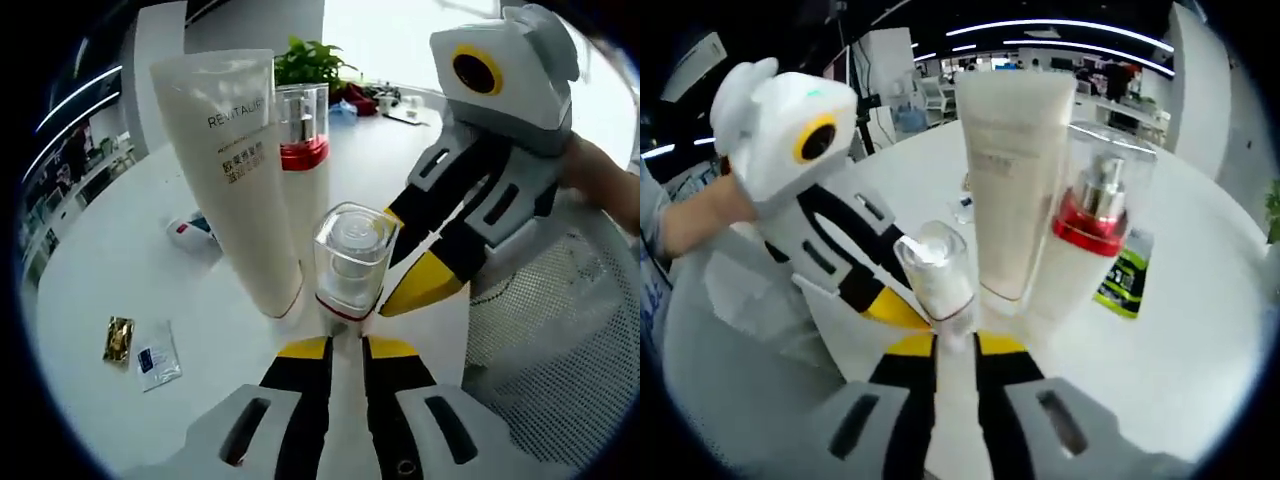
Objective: Arrange the skincare products in the storage area until every visible bottle or jar stands upright without overlapping.
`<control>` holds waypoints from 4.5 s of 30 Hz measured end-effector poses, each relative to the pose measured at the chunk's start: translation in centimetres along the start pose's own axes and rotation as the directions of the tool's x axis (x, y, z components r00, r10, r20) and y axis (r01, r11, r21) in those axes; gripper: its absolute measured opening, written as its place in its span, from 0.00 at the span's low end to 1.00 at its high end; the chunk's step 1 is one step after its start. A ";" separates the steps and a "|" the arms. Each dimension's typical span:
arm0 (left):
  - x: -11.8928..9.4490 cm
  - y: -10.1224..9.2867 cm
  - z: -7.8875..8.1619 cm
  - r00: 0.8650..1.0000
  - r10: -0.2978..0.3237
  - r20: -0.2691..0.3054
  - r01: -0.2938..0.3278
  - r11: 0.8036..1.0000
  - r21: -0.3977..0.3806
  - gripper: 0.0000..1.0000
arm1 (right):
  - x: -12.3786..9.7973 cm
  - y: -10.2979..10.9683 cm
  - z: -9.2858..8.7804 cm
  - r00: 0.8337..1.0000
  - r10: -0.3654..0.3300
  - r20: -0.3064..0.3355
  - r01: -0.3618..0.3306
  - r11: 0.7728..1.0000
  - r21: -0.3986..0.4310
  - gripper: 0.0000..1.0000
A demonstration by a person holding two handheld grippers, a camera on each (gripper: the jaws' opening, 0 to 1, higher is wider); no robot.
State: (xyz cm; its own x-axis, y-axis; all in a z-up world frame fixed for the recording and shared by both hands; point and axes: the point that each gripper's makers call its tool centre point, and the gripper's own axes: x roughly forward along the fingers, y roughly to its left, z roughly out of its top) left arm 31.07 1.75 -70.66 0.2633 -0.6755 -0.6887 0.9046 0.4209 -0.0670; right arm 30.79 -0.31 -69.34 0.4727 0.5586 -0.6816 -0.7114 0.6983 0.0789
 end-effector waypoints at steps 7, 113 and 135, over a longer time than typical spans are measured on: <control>0.7 -0.4 0.2 1.000 -0.011 -0.012 0.011 1.000 0.013 0.10 | 0.1 -0.1 -0.2 1.000 -0.001 -0.006 0.001 1.000 -0.002 0.18; 3.2 0.6 2.0 0.997 0.068 0.030 -0.067 0.997 -0.022 0.13 | -0.9 -4.2 -1.4 0.987 -0.159 -0.007 0.160 0.987 0.025 0.08; -2.6 0.6 1.8 0.984 0.161 0.075 -0.159 0.987 -0.033 0.28 | -3.3 -2.1 -0.8 0.982 -0.180 0.052 0.179 0.984 0.024 0.28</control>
State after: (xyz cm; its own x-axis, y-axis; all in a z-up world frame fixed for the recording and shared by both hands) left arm 31.57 2.69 -67.61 0.4298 -0.6427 -0.6342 0.8398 0.5426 0.0193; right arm 30.33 -3.99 -67.82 0.6194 0.4460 -0.6461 -0.6025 0.7977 -0.0270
